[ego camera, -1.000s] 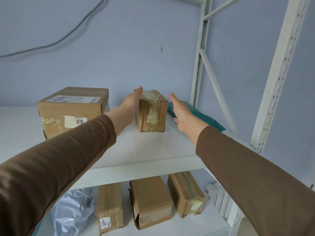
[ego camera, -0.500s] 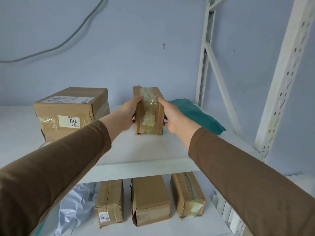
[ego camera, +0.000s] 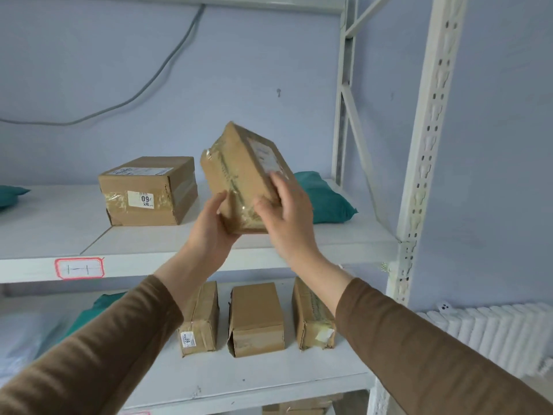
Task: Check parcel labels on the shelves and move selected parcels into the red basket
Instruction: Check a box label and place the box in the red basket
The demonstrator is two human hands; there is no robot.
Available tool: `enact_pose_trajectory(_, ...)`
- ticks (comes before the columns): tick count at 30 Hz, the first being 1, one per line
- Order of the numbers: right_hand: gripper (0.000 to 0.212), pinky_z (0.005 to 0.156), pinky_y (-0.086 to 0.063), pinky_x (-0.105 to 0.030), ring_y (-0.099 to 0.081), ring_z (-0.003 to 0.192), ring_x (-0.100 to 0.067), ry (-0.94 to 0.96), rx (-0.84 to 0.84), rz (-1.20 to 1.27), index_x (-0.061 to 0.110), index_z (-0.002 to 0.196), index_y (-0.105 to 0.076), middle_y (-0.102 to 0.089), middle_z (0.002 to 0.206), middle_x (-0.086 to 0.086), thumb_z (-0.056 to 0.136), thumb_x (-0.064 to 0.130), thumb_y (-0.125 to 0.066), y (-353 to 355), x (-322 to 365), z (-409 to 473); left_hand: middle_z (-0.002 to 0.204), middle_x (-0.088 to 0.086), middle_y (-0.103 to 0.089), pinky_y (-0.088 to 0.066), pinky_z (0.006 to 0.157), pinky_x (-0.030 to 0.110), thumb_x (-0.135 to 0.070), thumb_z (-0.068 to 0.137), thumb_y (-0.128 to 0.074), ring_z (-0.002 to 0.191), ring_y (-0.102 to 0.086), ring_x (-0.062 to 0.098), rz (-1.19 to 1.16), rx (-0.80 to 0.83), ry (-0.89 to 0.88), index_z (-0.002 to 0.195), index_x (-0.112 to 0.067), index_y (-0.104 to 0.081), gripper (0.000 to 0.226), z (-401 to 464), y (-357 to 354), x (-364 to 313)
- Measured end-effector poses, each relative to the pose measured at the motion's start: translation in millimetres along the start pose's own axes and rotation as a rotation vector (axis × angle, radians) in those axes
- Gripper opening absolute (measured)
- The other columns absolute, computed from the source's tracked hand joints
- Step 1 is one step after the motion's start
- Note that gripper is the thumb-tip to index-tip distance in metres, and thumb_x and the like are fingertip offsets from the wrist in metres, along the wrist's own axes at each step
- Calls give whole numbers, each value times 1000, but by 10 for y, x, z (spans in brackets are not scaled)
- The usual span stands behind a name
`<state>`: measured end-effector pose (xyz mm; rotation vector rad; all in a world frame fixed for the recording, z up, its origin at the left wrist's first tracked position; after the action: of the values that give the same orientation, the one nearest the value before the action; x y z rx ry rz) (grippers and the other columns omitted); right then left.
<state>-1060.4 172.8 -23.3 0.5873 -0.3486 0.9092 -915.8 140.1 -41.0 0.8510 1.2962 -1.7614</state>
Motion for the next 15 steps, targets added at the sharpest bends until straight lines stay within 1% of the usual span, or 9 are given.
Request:
enact_pose_trajectory(1, 52, 114, -38, -49, -50, 132, -21, 82, 13, -178, 26, 142, -52, -58, 142, 5, 95, 49, -52, 5, 68, -81, 126, 14, -73, -59, 93, 39, -40, 109, -40, 107, -71, 25, -49, 0, 24, 141, -9, -59, 49, -63, -22, 9)
enact_pose_trajectory(2, 61, 123, -25, -49, -39, 143, -22, 137, 30, -313, 26, 150, -47, -49, 154, 3, 95, 54, -49, 21, 155, -174, 123, 11, -75, -59, 89, 38, -46, 109, -34, 108, -72, 25, -85, 5, 41, 139, -13, -63, 53, -122, -33, 24)
enact_pose_trajectory(3, 67, 126, -15, -49, -30, 149, -21, 179, 34, -400, 26, 154, -42, -41, 161, 3, 95, 58, -47, 36, 224, -259, 126, 9, -74, -56, 94, 40, -52, 109, -31, 113, -70, 27, -122, 21, 42, 139, -16, -64, 58, -175, -39, 47)
enact_pose_trajectory(4, 70, 127, -10, -50, -26, 151, -20, 226, 29, -454, 27, 156, -40, -38, 163, 4, 95, 60, -46, 73, 319, -343, 133, 10, -71, -52, 101, 44, -57, 107, -29, 122, -67, 29, -151, 46, 33, 141, -18, -63, 62, -223, -49, 71)
enact_pose_trajectory(6, 71, 127, -8, -53, -26, 153, -20, 311, 16, -497, 27, 156, -40, -37, 164, 5, 94, 57, -49, 107, 404, -457, 143, 11, -64, -44, 112, 48, -61, 106, -27, 134, -60, 30, -181, 91, 9, 146, -20, -58, 66, -303, -62, 107)
enact_pose_trajectory(9, 68, 126, -12, -56, -23, 155, -20, 316, 25, -368, 23, 154, -41, -36, 163, 4, 91, 38, -59, 206, 370, -535, 147, 8, -61, -40, 116, 48, -57, 108, -26, 138, -57, 27, -120, 131, -92, 149, -21, -54, 62, -391, -90, 108)
enact_pose_trajectory(11, 65, 122, -26, -53, -30, 151, -19, 276, 15, -185, 18, 149, -44, -41, 158, 2, 87, 19, -64, 290, 259, -577, 145, 9, -62, -44, 110, 51, -55, 107, -37, 134, -59, 29, -19, 134, -194, 149, -20, -52, 57, -454, -102, 84)
enact_pose_trajectory(13, 64, 114, -43, -41, -40, 143, -13, 168, 20, -18, 20, 147, -42, -43, 154, 4, 87, 6, -61, 363, 138, -597, 127, 7, -70, -49, 93, 48, -49, 97, -60, 113, -66, 26, 63, 57, -276, 140, -19, -57, 52, -491, -93, 72)
enact_pose_trajectory(15, 67, 104, -48, -22, -44, 135, 4, 32, 36, 86, 26, 148, -39, -46, 152, 10, 88, -1, -55, 427, 58, -600, 104, 7, -67, -49, 79, 43, -36, 93, -70, 91, -61, 21, 185, -23, -390, 128, -20, -59, 40, -516, -118, 77)
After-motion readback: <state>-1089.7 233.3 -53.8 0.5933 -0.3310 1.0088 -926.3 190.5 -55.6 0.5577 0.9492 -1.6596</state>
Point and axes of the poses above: each hand's wrist, its own z-axis towards the middle knuckle, its own y-axis out of the back of the hand, x = y × z, the point moved 2 cm from there along z, towards the middle knuckle
